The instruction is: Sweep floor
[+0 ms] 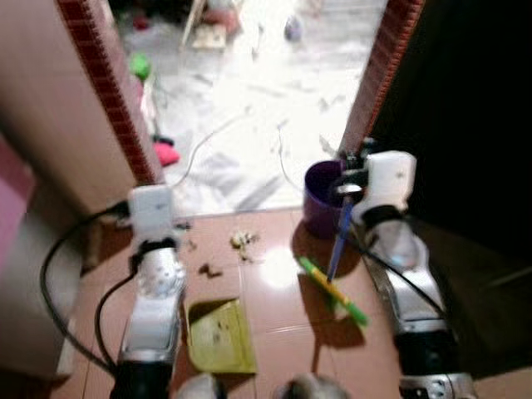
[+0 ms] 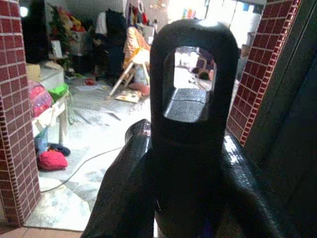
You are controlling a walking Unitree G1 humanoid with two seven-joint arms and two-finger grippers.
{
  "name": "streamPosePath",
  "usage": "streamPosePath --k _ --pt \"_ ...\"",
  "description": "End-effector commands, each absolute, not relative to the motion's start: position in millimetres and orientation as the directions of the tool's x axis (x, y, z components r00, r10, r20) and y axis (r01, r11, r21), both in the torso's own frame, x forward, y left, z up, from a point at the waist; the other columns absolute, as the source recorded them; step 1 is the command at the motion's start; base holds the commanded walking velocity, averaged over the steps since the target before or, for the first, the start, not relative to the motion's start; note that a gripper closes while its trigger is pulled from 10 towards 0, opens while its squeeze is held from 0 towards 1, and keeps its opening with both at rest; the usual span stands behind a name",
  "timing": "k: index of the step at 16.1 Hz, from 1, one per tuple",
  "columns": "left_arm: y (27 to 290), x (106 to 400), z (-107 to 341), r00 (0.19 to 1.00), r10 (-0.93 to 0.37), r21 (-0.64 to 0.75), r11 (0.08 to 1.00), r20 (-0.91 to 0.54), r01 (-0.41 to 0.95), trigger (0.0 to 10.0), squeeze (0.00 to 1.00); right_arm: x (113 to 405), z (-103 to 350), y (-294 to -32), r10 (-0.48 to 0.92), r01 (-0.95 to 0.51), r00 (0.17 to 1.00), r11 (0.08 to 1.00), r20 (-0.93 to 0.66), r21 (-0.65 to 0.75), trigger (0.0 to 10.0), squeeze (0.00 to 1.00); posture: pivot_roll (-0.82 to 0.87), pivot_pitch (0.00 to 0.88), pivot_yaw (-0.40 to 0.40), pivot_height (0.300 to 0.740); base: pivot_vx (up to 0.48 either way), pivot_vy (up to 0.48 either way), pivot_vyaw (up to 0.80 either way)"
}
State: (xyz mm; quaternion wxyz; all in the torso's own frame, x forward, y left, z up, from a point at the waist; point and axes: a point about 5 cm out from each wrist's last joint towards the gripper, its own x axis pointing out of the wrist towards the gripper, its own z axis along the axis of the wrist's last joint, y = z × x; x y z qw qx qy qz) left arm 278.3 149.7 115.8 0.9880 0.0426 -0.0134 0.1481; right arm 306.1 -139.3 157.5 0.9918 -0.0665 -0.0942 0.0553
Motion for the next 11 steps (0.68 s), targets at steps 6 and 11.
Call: streamPosePath --k 6,11 --pt "147 278 124 0.966 0.227 0.084 0.968 0.123 -0.238 10.0 0.00 308 165 -141 0.107 -0.086 0.970 0.991 0.216 -0.106 10.0 0.00 -0.06 0.010 0.018 0.740 0.000 0.000 0.00" --pt "146 281 137 0.966 0.210 0.044 0.975 0.154 -0.219 10.0 0.00 309 170 -132 0.169 -0.163 0.958 0.986 0.233 -0.043 10.0 0.00 -0.06 0.000 0.017 0.740 0.000 0.000 0.00"
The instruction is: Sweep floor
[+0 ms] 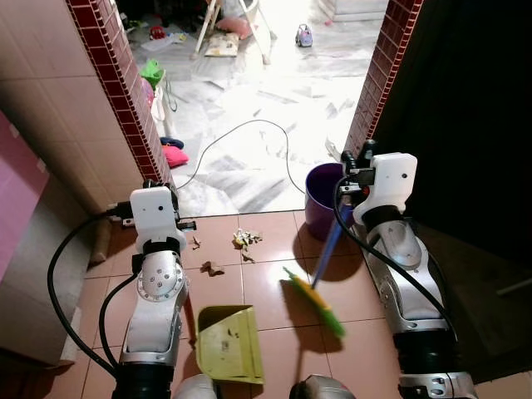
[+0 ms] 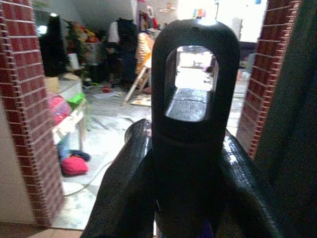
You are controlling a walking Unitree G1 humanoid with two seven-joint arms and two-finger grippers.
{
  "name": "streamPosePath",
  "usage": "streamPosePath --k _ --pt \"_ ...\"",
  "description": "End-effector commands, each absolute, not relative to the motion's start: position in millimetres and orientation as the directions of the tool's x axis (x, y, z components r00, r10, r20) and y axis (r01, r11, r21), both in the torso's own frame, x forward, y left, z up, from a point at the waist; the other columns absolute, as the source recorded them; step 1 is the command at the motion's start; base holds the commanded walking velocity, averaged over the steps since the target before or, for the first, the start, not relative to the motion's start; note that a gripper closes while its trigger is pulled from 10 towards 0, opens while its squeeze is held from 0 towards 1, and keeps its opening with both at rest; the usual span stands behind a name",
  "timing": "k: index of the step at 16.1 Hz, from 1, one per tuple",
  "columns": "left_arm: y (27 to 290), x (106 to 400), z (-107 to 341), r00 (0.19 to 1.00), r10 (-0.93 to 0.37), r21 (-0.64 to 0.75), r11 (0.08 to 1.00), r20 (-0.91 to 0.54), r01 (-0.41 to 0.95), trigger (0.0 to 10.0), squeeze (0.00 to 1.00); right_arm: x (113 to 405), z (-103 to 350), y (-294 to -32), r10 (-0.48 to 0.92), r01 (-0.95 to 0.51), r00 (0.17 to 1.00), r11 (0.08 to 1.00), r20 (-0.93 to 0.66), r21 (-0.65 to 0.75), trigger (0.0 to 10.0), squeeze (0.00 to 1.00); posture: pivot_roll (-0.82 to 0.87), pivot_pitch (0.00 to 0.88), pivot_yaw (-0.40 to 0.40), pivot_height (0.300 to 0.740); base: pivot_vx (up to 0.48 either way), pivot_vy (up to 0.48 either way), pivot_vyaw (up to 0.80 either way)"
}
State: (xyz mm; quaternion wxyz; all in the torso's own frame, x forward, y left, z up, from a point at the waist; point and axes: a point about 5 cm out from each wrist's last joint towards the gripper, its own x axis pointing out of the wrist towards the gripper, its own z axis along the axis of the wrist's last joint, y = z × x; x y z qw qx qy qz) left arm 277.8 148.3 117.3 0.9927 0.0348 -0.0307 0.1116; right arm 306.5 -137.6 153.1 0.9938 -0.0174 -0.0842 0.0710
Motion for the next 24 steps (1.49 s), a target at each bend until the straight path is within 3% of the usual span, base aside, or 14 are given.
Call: streamPosePath --k 1,6,9,10,13,14,16,24 --pt "147 281 138 0.964 0.210 0.056 0.973 0.165 -0.222 10.0 0.00 308 170 -128 0.198 -0.198 0.951 0.980 0.239 -0.025 10.0 0.00 -0.06 0.000 0.017 0.740 0.000 0.000 0.00" --pt "161 277 124 0.960 0.235 0.097 0.963 0.150 -0.251 10.0 0.00 302 157 -119 0.266 -0.272 0.946 0.962 0.185 0.008 10.0 0.00 -0.06 0.000 0.017 0.740 0.000 0.000 0.00" --pt "160 274 109 0.966 0.244 0.081 0.965 0.083 -0.250 10.0 0.00 301 144 -130 0.173 -0.169 0.975 0.985 0.142 -0.036 10.0 0.00 -0.06 0.004 0.016 0.740 0.000 0.000 0.00" --pt "164 275 105 0.964 0.263 0.045 0.963 0.044 -0.265 10.0 0.00 301 134 -145 0.055 -0.046 0.993 0.996 0.107 -0.082 10.0 0.00 -0.06 0.005 0.016 0.740 0.000 0.000 0.00" --pt "170 279 89 0.955 0.288 0.018 0.958 -0.074 -0.287 10.0 0.00 302 126 -159 -0.101 0.106 0.991 0.993 0.089 -0.055 10.0 0.00 -0.07 0.003 0.020 0.740 0.000 0.000 0.00" --pt "174 281 92 0.953 0.300 0.035 0.954 -0.030 -0.299 10.0 0.00 303 126 -157 -0.082 0.081 0.995 0.997 0.057 0.020 10.0 0.00 -0.07 0.004 0.022 0.740 0.000 0.000 0.00" --pt "175 287 102 0.944 0.330 0.097 0.939 0.022 -0.330 10.0 0.00 305 131 -155 -0.075 0.073 0.994 0.997 0.081 0.026 10.0 0.00 -0.07 0.011 0.021 0.740 0.000 0.000 0.00" --pt "166 289 125 0.958 0.272 -0.003 0.962 0.092 -0.273 10.0 0.00 304 139 -155 -0.053 0.045 0.991 0.997 0.126 0.066 10.0 0.00 -0.07 0.028 0.024 0.740 0.000 0.000 0.00"
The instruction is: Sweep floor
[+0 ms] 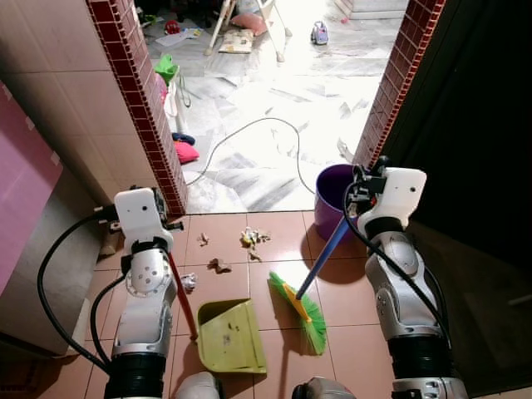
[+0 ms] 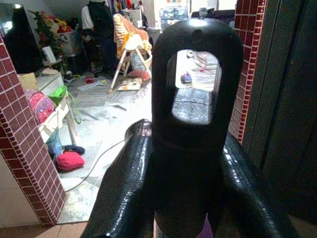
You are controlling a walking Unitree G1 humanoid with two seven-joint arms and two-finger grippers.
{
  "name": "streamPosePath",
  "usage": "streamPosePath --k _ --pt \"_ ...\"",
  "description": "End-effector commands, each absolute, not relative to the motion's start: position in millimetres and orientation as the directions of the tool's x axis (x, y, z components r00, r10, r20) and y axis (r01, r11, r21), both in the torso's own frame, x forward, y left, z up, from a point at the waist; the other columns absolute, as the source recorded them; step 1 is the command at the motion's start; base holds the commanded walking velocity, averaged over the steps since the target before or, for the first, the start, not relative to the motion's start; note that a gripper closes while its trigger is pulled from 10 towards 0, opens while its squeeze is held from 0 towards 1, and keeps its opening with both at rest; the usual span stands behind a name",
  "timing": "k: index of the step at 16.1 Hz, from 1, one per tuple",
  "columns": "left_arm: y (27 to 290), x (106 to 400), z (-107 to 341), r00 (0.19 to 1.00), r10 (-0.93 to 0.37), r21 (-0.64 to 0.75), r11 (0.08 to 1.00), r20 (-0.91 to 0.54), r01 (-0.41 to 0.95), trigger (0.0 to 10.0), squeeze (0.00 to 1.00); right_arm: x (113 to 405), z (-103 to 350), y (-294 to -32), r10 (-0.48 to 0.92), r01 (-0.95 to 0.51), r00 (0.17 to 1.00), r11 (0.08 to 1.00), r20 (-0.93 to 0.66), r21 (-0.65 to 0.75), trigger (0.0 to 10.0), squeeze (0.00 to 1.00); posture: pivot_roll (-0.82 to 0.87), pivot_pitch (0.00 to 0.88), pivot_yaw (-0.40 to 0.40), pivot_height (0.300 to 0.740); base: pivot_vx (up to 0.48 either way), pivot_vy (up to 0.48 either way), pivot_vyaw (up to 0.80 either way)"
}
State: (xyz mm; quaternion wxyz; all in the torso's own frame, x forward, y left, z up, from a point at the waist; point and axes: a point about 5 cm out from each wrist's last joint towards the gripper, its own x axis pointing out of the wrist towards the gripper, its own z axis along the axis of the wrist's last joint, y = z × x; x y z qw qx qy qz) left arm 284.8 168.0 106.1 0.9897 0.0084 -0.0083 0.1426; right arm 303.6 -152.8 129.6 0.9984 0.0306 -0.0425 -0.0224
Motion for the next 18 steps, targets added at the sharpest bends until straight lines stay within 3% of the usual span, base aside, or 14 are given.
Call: streamPosePath --k 1,18 --pt "165.9 289.9 126.8 0.958 0.269 -0.005 0.963 0.099 -0.269 10.0 0.00 304.2 139.0 -154.4 -0.051 0.043 0.991 0.997 0.127 0.066 10.0 0.00 -0.07 0.028 0.024 0.740 0.000 0.000 0.00" --pt "159.9 292.3 134.7 0.961 0.250 -0.022 0.968 0.118 -0.249 10.0 0.00 302.7 140.5 -149.7 0.005 -0.011 0.989 0.999 0.149 0.041 10.0 0.00 -0.08 0.024 0.026 0.740 0.382 0.030 0.00"
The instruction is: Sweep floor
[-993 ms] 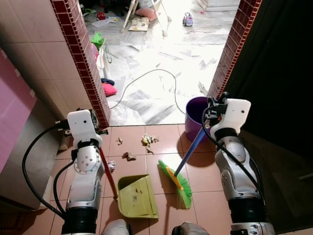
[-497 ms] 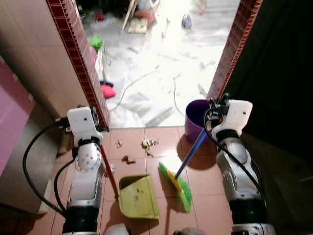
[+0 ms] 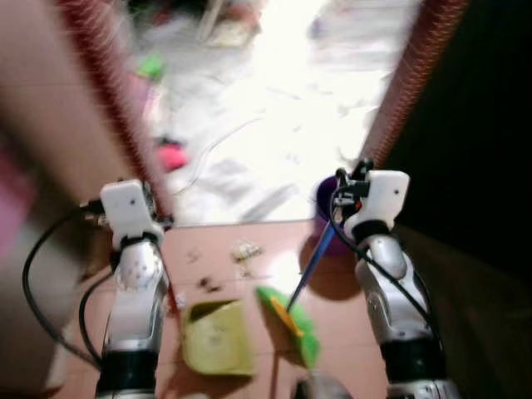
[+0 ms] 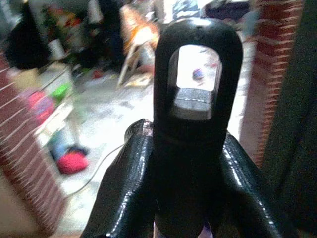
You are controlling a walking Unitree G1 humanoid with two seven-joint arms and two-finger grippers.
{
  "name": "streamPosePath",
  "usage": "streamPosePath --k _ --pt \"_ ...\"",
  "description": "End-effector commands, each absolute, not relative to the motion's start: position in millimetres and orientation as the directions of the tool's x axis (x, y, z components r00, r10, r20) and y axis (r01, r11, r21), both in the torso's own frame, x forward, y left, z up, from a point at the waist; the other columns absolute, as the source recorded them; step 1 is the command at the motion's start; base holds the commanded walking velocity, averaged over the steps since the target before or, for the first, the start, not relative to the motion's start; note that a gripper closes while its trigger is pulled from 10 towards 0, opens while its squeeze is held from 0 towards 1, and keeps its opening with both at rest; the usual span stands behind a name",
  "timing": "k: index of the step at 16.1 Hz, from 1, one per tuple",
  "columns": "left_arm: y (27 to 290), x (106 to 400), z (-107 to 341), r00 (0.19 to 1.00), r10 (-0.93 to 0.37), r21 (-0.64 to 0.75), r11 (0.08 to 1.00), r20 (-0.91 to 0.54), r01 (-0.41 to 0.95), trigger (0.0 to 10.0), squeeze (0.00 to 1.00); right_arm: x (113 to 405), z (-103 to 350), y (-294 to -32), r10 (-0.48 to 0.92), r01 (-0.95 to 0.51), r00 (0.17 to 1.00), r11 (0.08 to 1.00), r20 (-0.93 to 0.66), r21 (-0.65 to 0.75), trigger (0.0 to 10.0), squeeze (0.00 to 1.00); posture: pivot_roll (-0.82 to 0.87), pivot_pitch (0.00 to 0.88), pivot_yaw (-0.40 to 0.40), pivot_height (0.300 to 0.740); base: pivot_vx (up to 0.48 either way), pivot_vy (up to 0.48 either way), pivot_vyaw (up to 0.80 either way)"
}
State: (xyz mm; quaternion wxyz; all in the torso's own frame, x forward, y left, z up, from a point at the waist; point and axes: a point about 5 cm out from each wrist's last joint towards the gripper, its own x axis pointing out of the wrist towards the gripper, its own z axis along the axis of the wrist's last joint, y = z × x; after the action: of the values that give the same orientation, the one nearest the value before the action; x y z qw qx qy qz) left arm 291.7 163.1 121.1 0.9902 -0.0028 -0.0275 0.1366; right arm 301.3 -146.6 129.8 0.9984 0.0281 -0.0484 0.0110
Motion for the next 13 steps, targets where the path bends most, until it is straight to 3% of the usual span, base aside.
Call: streamPosePath --k 1,13 --pt "160 293 136 0.961 0.249 -0.024 0.968 0.121 -0.248 10.0 0.00 303 141 -149 0.006 -0.013 0.989 0.999 0.149 0.044 10.0 0.00 -0.07 0.021 0.024 0.740 0.398 0.270 0.00" --pt "162 297 147 0.954 0.261 -0.022 0.965 0.148 -0.260 10.0 0.00 305 144 -149 0.006 -0.013 0.986 0.999 0.168 0.040 10.0 0.00 -0.07 0.014 0.028 0.740 0.360 0.317 0.00"
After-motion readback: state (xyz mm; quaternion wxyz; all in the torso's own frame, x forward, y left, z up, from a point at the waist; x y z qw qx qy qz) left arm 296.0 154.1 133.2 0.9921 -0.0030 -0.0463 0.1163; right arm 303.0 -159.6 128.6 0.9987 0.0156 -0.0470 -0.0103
